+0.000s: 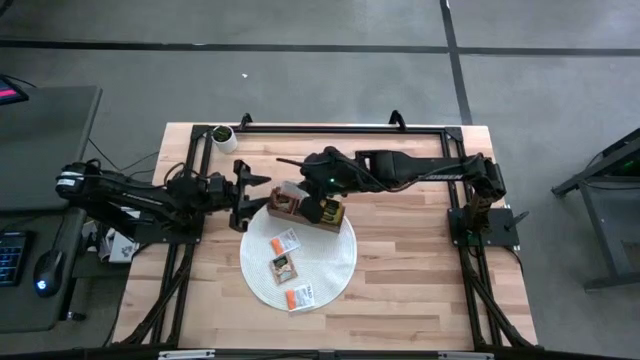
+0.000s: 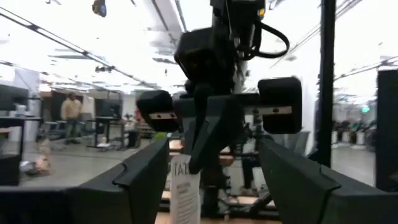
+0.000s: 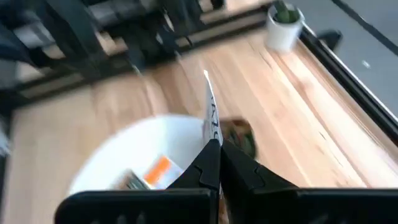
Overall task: Pick & Place Tea
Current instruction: Put the orange tea bag into the middle section of the wooden organizer
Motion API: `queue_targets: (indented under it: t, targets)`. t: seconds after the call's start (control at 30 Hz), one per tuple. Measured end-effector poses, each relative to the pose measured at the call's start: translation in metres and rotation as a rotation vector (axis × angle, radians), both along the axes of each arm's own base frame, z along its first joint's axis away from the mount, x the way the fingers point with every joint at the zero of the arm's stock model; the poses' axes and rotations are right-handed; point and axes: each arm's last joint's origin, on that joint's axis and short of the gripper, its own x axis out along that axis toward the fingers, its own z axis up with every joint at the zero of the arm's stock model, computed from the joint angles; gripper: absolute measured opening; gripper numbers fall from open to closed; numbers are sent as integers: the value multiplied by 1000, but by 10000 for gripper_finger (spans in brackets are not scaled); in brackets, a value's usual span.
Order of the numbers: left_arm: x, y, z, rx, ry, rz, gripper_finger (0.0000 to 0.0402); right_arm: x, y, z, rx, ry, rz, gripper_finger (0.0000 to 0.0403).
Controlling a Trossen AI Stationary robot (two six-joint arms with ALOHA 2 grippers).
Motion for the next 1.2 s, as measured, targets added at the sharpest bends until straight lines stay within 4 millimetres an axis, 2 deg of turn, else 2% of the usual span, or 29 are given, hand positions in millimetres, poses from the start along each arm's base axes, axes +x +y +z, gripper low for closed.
queue_targets:
  t: [0.13, 0.23, 0.43, 0.73, 0.97, 1.2]
  targets:
    - [-5, 1, 1, 5, 37, 44, 248, -6, -5, -6, -7, 88, -19, 0]
    - [-10, 2, 1, 0, 67, 60, 248, -2, -8, -12, 12, 106, -9, 0]
    - [-18, 3, 6, -3, 61, 65, 248, 19, -10, -51, 28, 215, -10, 0]
    - [-24, 3, 7, -6, 70, 64, 248, 39, -12, -93, 42, 298, -87, 0]
    - [-25, 3, 7, -25, 73, 53, 248, 44, -12, -109, 81, 336, -153, 0]
    - [-25, 3, 7, -25, 77, 52, 248, 42, -13, -109, 74, 337, -196, 0]
